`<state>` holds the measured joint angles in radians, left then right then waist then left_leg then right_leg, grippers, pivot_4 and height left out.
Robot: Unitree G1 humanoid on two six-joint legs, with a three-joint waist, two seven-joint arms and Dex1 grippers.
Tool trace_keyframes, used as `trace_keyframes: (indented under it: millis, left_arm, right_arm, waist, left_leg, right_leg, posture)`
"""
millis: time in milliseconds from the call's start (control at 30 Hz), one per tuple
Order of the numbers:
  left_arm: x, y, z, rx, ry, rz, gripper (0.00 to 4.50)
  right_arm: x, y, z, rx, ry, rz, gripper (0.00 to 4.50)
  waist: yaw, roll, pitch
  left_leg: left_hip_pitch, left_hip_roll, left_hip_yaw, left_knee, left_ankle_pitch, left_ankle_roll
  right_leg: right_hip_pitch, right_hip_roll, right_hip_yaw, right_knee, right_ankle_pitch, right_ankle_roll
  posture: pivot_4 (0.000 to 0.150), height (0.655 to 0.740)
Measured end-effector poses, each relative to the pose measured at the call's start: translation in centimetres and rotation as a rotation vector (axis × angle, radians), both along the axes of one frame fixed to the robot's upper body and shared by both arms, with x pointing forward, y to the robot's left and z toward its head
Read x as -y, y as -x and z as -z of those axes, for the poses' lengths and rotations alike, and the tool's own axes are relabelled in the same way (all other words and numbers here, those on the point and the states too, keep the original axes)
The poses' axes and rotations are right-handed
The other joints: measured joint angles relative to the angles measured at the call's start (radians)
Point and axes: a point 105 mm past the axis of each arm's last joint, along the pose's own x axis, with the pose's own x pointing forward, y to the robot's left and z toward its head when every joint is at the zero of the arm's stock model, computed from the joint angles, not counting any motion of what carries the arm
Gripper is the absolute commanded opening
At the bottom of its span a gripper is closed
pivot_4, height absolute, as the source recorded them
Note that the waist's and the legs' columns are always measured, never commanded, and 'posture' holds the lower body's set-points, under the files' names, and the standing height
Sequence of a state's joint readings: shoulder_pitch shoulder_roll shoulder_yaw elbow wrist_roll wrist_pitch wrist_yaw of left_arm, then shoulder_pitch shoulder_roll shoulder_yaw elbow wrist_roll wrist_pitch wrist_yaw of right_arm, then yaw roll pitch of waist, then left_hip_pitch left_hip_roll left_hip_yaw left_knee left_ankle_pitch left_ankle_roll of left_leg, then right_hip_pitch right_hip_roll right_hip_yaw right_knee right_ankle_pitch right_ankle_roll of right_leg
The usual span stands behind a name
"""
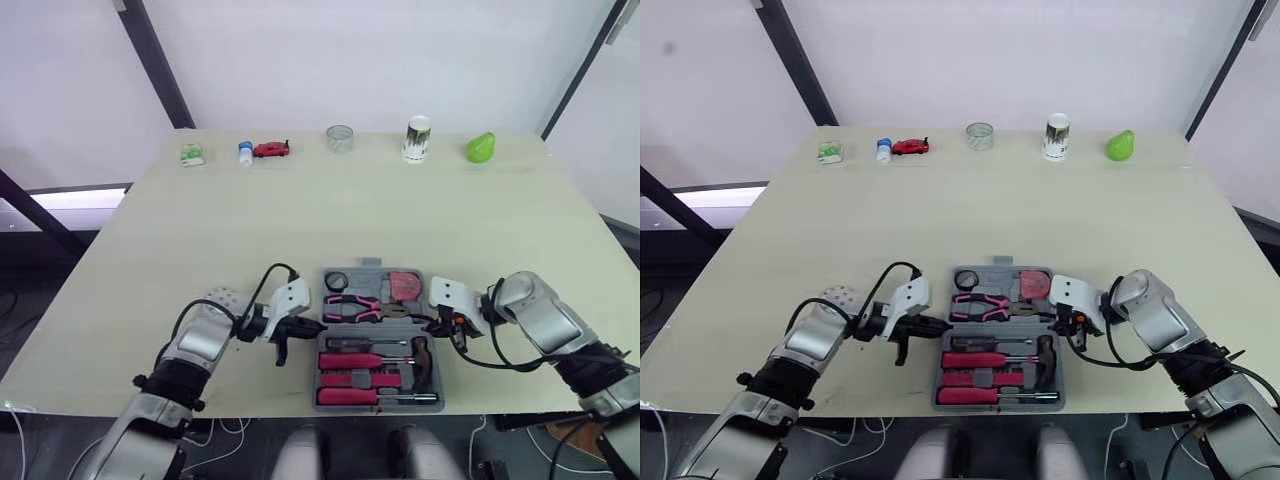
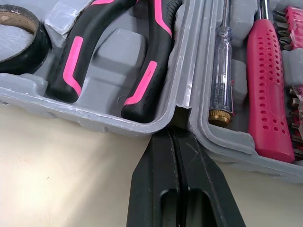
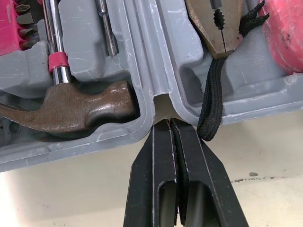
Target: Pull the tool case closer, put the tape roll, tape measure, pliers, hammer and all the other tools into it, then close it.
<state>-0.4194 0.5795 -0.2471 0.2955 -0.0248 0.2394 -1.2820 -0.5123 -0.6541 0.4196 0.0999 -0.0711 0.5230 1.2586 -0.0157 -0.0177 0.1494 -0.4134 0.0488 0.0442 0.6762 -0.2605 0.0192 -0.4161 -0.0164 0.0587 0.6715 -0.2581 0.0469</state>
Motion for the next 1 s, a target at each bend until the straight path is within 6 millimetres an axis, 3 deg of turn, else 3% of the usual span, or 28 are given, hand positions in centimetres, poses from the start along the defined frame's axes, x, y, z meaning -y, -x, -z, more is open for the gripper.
trace_keyframes:
  millis: [767,867,1000]
  left_arm:
    - [-0.6,0.4,0.2,0.022,0.003,-0.036,0.0]
    - [-1.4,0.9,0.2,0.014,0.024,-0.063,0.0]
    - [-4.0,1.9,-1.0,0.038,0.118,-0.173,0.0]
  right_arm:
    - [0.0,-0.1,-0.2,0.012,-0.034,0.021,0.05]
    - [0.5,0.1,-1.2,0.02,-0.095,0.039,0.05]
    - [2.8,0.6,-2.9,0.07,-0.224,0.092,0.05]
  waist:
    - [0.0,0.0,0.0]
    - [-0.001,0.0,0.0]
    - [0.002,0.0,0.0]
  left_leg:
    - [0.001,0.0,0.0,0.001,0.0,0.0]
    - [0.0,0.0,0.0,0.001,0.0,0.0]
    - [0.0,0.001,0.0,0.001,0.0,0.0]
  right_leg:
    - [0.0,0.0,0.0,0.002,0.0,0.0]
    - [-0.001,0.0,0.0,0.002,0.0,0.0]
    - [-0.001,-0.001,0.0,0.001,0.0,0.0]
  posture:
    - [0.15,0.74]
    - [0.15,0.74]
    - [0.15,0.74]
